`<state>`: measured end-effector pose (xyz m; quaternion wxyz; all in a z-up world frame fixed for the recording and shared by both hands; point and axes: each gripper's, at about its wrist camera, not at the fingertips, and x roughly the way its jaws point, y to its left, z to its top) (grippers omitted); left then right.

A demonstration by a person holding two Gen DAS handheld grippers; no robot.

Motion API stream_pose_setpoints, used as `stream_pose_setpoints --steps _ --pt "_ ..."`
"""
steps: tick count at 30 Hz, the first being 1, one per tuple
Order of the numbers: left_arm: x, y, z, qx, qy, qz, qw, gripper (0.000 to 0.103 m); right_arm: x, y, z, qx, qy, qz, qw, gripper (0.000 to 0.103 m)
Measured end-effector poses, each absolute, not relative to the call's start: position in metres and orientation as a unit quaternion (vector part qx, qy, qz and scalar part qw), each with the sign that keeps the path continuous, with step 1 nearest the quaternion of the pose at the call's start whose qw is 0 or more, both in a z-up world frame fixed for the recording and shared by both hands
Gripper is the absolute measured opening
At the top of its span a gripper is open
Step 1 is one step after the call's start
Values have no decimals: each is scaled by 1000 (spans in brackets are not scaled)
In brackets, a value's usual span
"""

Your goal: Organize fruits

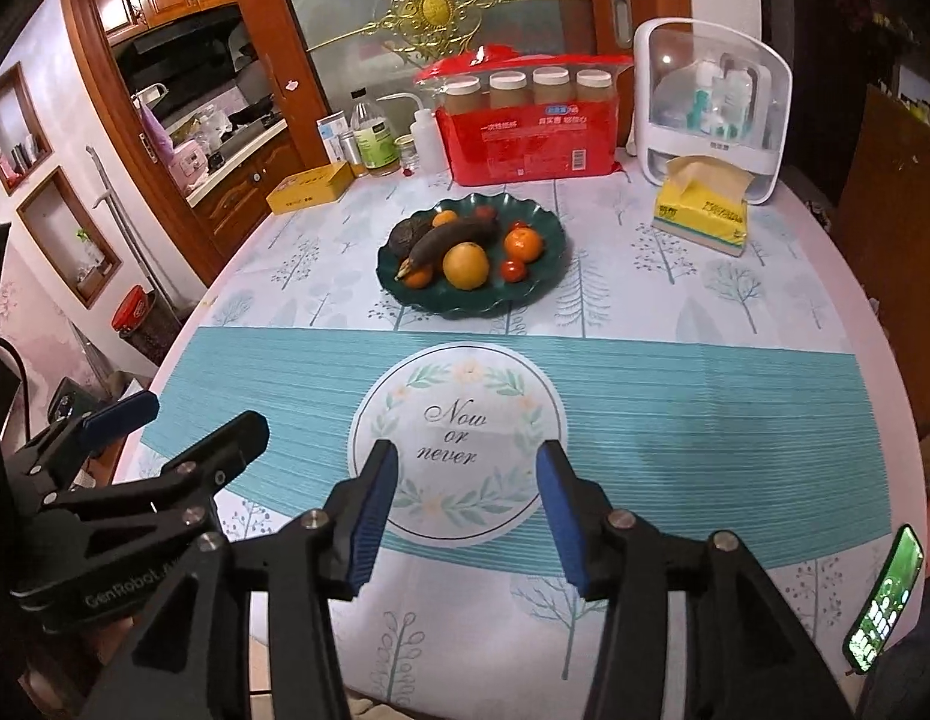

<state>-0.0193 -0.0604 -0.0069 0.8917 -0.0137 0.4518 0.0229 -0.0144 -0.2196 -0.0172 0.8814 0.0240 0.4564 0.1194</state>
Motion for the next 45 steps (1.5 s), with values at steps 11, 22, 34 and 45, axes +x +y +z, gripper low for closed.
stream_pose_setpoints --steps 11,22,34,45 --pt "-21 -68 -14 -4 466 17 885 95 -19 -226 -21 33 459 103 882 49" --pt "-25 -64 -18 -2 471 18 882 95 -22 -223 -27 38 466 105 878 49" --pt "-29 -61 -22 -2 470 18 882 95 -26 -220 -29 36 468 104 877 49" --pt "-31 -60 -24 -4 473 12 881 95 -29 -220 -33 39 471 102 875 49"
